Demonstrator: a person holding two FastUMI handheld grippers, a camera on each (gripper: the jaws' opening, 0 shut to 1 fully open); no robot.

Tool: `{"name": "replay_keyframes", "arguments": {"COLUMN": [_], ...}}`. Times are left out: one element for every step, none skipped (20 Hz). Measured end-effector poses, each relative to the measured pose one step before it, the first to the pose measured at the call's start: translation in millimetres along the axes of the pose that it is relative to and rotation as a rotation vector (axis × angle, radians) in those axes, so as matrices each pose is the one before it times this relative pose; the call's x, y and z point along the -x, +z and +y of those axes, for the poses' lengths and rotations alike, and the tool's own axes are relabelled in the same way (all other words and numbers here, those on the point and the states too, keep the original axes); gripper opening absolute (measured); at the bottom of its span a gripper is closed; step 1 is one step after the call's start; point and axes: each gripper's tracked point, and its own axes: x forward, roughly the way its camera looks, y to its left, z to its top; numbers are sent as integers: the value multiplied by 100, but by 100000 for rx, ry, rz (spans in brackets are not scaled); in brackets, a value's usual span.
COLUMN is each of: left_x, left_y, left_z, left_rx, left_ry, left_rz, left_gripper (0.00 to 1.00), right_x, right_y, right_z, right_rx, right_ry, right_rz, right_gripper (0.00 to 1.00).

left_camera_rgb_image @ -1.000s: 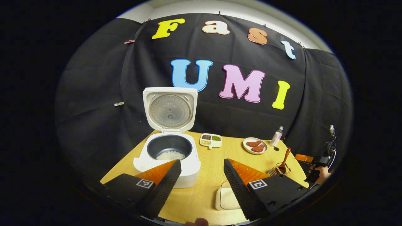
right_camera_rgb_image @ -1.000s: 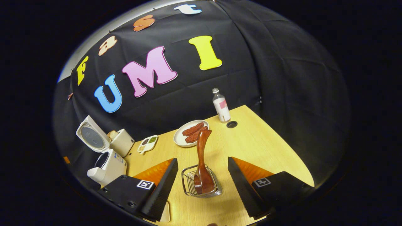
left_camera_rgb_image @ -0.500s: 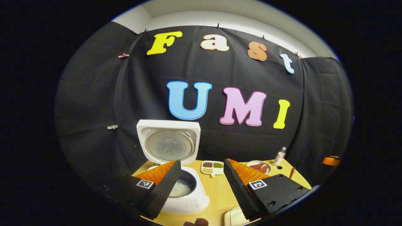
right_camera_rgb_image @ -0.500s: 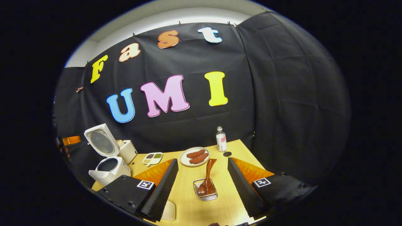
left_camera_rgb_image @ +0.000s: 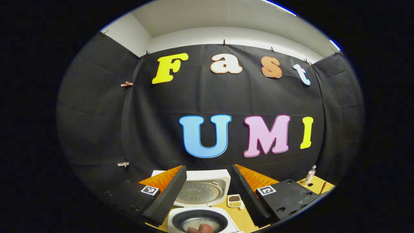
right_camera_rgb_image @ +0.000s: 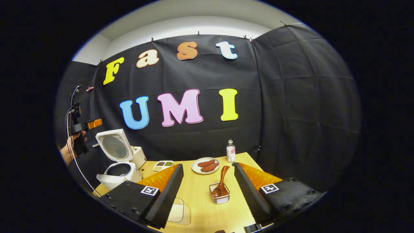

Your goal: Close the left gripper, press the button to open the rice cooker; take a wooden spoon from the chopstick holder with the right hand, scoop a spoonful of rice and pour it into the rice cooker, then put the wooden spoon back into the chopstick holder.

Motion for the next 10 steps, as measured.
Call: {"name": "replay_keyframes", "arguments": {"left_x": [-716, -843, -836, -903, -1076, -1193, -1262, -1035, -1288, -1382], "left_y": [66, 8, -186, -152, -428, -439, -686, -698, -760, -895], "left_z": [490, 283, 232, 324, 265, 394, 560, 567, 548, 652], "left_rx": [-951, -333, -22, 383, 477, 234, 403, 851, 1452, 2627], "left_ry": [1240, 584, 719, 929, 208, 1014, 1573, 1686, 1460, 1403], "left_rz": [-876, -158, -188, 125, 486, 953, 1905, 2057, 2204, 2734], "left_gripper": [95, 94, 96, 93, 93, 93, 93, 94, 94, 94], "right_x": [154, 203, 128, 134, 132, 17, 111, 72, 88, 217], "right_y": [-314, -292, -365, -379, -144, 99, -44, -155, -130, -276], "right_z": [479, 389, 436, 345, 237, 184, 194, 177, 179, 107], "right_rx": [705, 975, 1204, 991, 658, -95, -253, -177, 124, 878], "right_ry": [202, 164, 531, 130, -366, -328, -593, -664, -320, -767], "right_rz": [942, 535, 1224, 1160, 575, 294, 132, 421, 399, 832], "right_gripper": [98, 98, 98, 98, 98, 99, 98, 99, 99, 98]}}
